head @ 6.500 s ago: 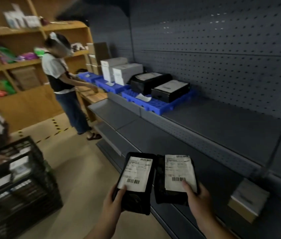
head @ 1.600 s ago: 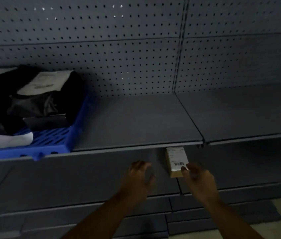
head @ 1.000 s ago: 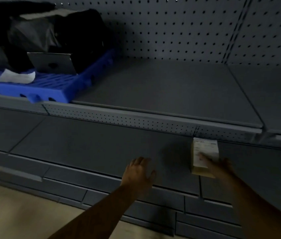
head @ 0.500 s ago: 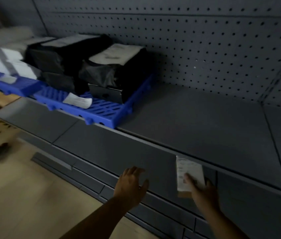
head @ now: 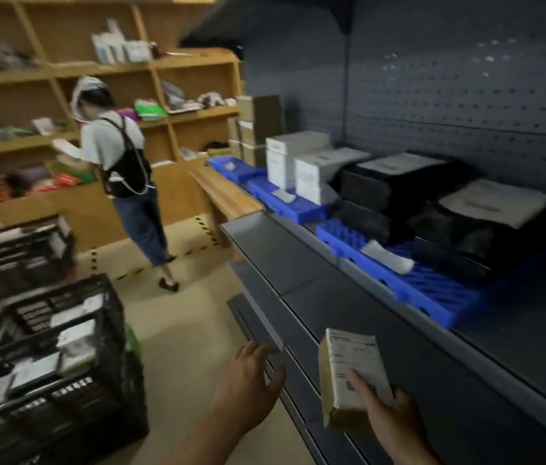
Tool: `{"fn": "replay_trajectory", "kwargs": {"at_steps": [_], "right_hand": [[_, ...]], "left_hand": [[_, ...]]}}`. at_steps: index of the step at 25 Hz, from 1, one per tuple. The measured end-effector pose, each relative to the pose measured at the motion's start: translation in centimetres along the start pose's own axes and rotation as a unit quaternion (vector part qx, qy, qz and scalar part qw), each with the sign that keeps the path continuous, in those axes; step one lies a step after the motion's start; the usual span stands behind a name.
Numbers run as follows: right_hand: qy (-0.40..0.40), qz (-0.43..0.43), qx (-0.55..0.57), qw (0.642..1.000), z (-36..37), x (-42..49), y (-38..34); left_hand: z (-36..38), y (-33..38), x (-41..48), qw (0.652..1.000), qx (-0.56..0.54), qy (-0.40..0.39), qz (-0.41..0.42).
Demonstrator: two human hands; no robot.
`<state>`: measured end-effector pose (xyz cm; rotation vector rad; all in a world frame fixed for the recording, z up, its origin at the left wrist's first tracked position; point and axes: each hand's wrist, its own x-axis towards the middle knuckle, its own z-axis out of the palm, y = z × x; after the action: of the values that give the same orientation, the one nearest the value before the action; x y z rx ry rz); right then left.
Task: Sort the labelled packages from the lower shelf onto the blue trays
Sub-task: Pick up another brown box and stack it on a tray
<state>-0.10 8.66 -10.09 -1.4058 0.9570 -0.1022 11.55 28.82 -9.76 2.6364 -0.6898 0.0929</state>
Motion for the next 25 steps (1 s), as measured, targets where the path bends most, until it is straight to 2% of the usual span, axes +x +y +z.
{"fn": "replay_trajectory", "kwargs": {"at_steps": [4,9,16,22,25], "right_hand": [[-0.053,-0.067,-0.024,0.996,9.6,0.6,-7.6],[-0.148,-0.102,-0.049,0.983,22.2,2.6,-19.2],[-0.165,-0.181,-0.001,0.969,36.4,8.9,-35.8],[-0.163,-0.194,0.035,0.967,46.6,20.2,-46.2],[-0.149,-0.201,0.051,0.967,51.6,25.4,-52.2]], "left_hand": [[-6.5,-6.5,4.8,0.998,0.006,0.056,-0.026],[-14.2,-14.9,13.5,0.990,-0.040,0.135,-0.024],[-23.2,-26.8,28.4,0.979,-0.060,0.193,-0.029],[-23.7,-35.4,45.2,0.978,-0.086,0.190,-0.018],[-24.1,-39.4,53.7,0.980,-0.083,0.177,-0.038]]}}
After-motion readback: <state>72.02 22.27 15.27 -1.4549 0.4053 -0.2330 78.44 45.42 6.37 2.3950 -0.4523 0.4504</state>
